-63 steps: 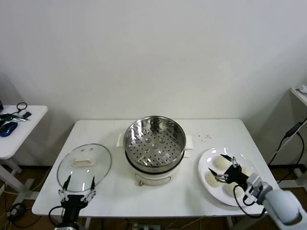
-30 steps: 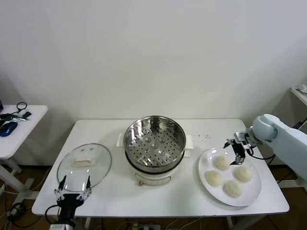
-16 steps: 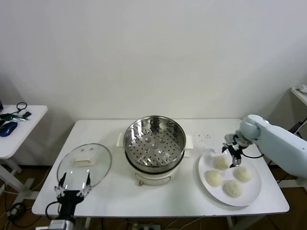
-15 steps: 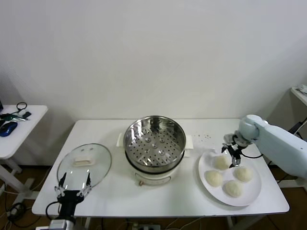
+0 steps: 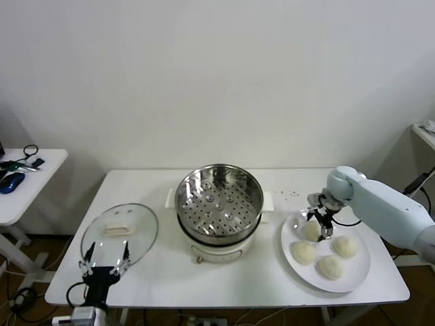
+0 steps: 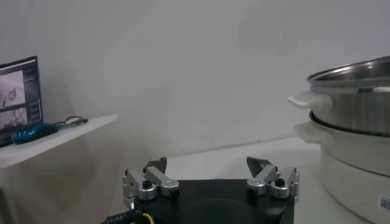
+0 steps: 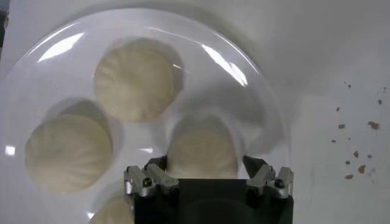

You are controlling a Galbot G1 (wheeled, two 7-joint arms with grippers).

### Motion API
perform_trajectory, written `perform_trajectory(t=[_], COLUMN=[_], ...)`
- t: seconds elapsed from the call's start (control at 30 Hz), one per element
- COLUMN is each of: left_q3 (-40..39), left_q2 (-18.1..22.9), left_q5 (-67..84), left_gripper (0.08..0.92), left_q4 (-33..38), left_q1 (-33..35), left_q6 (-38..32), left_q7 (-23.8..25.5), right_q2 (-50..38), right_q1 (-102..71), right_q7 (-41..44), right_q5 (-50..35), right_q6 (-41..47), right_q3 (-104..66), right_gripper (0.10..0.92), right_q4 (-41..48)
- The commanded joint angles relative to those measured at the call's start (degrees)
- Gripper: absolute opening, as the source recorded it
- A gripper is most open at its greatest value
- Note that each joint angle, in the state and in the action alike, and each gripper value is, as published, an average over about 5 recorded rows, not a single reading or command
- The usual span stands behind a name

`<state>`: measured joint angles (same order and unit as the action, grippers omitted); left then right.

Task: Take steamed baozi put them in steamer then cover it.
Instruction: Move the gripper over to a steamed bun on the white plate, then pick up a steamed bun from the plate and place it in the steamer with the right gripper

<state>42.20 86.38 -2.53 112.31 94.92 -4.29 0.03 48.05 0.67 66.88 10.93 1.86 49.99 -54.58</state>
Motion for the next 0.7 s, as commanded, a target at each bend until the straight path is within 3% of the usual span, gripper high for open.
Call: perform_trajectory(t=[0.03, 0.37, 0.7], left_q3=[0.0, 0.0, 0.1], left_q2=[0.0, 0.0, -0.4], left_q5=[-0.1, -0.1, 0.0], left_gripper=[0.823, 0.823, 0.823], left_q4=[0.1, 0.3, 0.6], left_q1=[-0.2, 0.1, 1.0], left_q6=[0.1, 0.1, -0.1], left_q7=[0.0, 0.0, 0.3], right_q2=[1.0, -0.3, 2.4], right_q1=[0.0, 2.9, 24.1], right_q7=[0.0, -0.1, 1.6], right_q5=[0.3, -1.2, -8.8], right_q6=[-0.1, -1.2, -11.8], right_q3=[0.4, 1.5, 14.4], right_gripper=[0.732, 0.696, 0.703], right_q4=[1.0, -1.5, -3.3])
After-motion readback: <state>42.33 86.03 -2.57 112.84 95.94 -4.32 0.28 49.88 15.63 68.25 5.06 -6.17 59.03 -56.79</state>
